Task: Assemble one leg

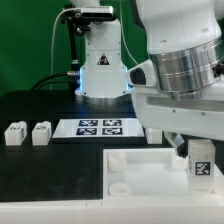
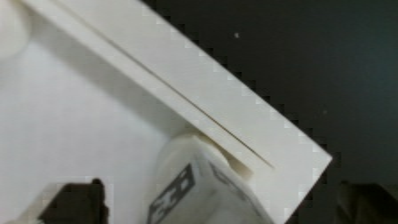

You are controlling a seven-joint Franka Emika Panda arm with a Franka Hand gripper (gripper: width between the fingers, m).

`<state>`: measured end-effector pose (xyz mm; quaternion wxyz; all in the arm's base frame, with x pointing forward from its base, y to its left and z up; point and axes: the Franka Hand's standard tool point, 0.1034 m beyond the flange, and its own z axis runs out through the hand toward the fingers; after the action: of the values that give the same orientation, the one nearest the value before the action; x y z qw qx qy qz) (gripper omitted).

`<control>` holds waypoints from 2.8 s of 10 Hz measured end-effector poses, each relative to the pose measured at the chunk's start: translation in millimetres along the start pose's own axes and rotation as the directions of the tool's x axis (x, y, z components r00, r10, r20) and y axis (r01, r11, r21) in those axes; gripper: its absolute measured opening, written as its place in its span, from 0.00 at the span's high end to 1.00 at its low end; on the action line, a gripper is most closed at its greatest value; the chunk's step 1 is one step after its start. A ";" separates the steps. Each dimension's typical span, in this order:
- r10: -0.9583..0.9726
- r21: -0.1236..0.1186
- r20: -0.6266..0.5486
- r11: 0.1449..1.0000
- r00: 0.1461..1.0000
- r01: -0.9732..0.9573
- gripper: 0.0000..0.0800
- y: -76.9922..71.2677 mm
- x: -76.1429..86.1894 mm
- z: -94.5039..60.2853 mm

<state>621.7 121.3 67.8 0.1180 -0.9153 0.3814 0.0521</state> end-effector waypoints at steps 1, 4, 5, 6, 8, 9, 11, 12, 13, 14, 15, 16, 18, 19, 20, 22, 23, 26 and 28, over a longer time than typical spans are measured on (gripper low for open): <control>-0.094 -0.006 -0.005 0.996 0.996 0.094 0.19 0.5 0.9 -0.7; -0.560 -0.088 -0.033 0.826 0.828 0.556 0.19 1.4 10.9 -6.0; -0.597 -0.087 -0.041 0.801 0.801 0.592 0.19 2.9 13.4 -4.4; -0.535 -0.082 -0.047 0.844 0.844 0.531 0.19 2.0 12.0 -4.2; -0.485 -0.078 -0.051 0.874 0.873 0.480 0.34 1.7 11.7 -4.1; -0.392 -0.070 -0.058 0.919 0.918 0.388 0.51 1.1 10.8 -3.8; -0.201 -0.058 -0.068 0.979 0.977 0.197 0.63 2.9 11.6 -3.5; -0.083 -0.052 -0.065 0.995 0.994 0.079 0.63 2.8 10.9 -4.2; 0.091 -0.032 -0.063 0.995 0.994 -0.093 0.63 3.0 12.1 -4.8; 0.273 0.006 -0.045 0.962 0.961 -0.273 0.63 5.0 14.8 -3.8; 0.451 0.054 -0.001 0.891 0.893 -0.450 0.63 8.1 15.9 -3.2; 0.600 0.059 0.027 0.797 0.799 -0.601 0.63 6.1 13.3 -3.0; 0.736 0.057 0.052 0.672 0.675 -0.738 0.63 4.1 11.8 -2.7; 0.757 0.055 0.053 0.649 0.651 -0.759 0.63 4.1 11.6 -2.5; 0.711 0.058 0.048 0.699 0.702 -0.713 0.63 4.3 11.7 -2.3; 0.591 0.042 0.031 0.805 0.806 -0.591 0.25 5.0 8.0 -1.7; 0.432 0.022 0.008 0.902 0.902 -0.432 0.25 4.9 5.5 -3.9; 0.057 -0.023 -0.028 0.998 0.998 -0.058 0.19 2.2 -1.2 -5.8; -0.293 -0.072 -0.054 0.955 0.955 0.289 0.19 1.5 -0.1 -5.2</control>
Offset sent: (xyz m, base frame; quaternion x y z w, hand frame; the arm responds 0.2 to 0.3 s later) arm 0.0137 -0.0174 0.0040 -0.0758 0.0591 -0.3604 0.9278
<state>620.6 119.1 72.6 0.0830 -0.9660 0.2442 0.0168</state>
